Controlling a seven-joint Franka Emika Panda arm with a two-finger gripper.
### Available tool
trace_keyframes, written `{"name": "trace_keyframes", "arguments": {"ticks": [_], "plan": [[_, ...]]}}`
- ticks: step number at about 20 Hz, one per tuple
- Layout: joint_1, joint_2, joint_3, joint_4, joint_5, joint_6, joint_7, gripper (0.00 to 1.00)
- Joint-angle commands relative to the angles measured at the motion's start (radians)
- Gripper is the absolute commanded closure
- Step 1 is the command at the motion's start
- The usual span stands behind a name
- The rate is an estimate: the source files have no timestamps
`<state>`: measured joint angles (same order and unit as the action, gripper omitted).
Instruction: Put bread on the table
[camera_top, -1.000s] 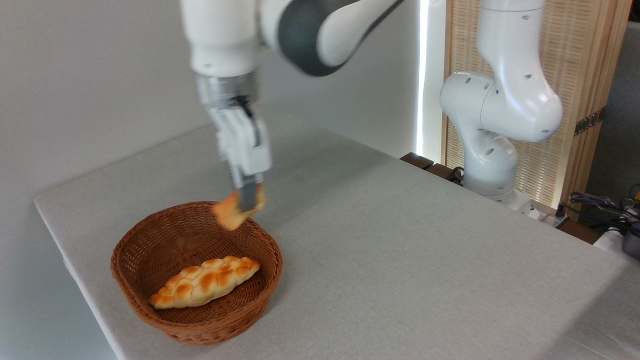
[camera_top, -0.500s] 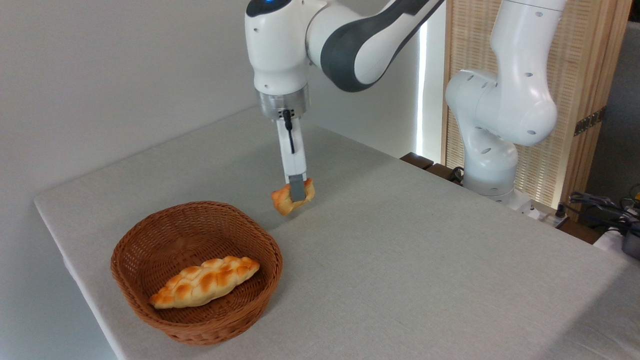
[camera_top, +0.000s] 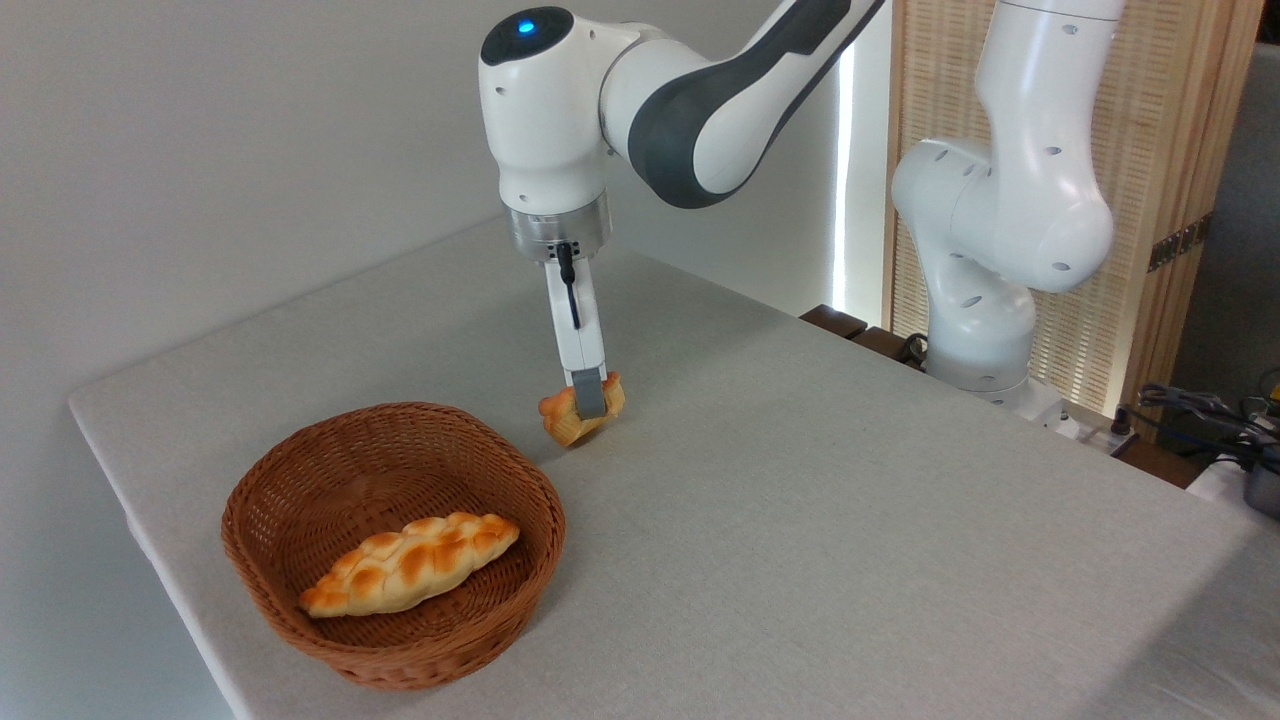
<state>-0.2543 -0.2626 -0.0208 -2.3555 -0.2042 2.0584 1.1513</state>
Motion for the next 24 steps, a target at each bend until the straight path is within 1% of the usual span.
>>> {"name": "trace_keyframes", "arguments": {"ticks": [1,4,5,6,7,8,11,13,14,15,16,18,19,20,21,22,24], "plan": [[-0.014,0.003,0.019,0.012,-0.009,0.005,0.015,0.00],[-0.014,0.002,0.019,0.012,-0.004,-0.004,0.019,0.00],[-0.013,0.000,0.022,0.013,0.006,-0.009,0.019,0.00],[-0.013,-0.001,0.027,0.018,0.028,-0.009,0.015,0.00],[-0.010,-0.003,0.029,0.031,0.035,-0.011,0.011,0.00],[-0.005,-0.003,0.036,0.062,0.035,-0.021,0.008,0.00],[-0.003,0.005,0.105,0.198,0.035,-0.119,-0.010,0.00],[0.000,0.034,0.145,0.312,0.035,-0.185,-0.015,0.00],[0.001,0.057,0.154,0.375,0.035,-0.231,-0.031,0.00],[0.015,0.087,0.154,0.439,0.037,-0.274,-0.059,0.00],[0.054,0.117,0.147,0.500,0.039,-0.308,-0.085,0.00],[0.098,0.170,0.130,0.596,0.032,-0.345,-0.128,0.00],[0.128,0.195,0.112,0.636,0.031,-0.348,-0.154,0.00],[0.165,0.213,0.076,0.675,0.032,-0.357,-0.200,0.00],[0.203,0.232,0.041,0.714,0.038,-0.386,-0.256,0.00],[0.233,0.243,0.020,0.737,0.039,-0.418,-0.292,0.00],[0.237,0.246,0.015,0.751,0.039,-0.426,-0.301,0.00]]}}
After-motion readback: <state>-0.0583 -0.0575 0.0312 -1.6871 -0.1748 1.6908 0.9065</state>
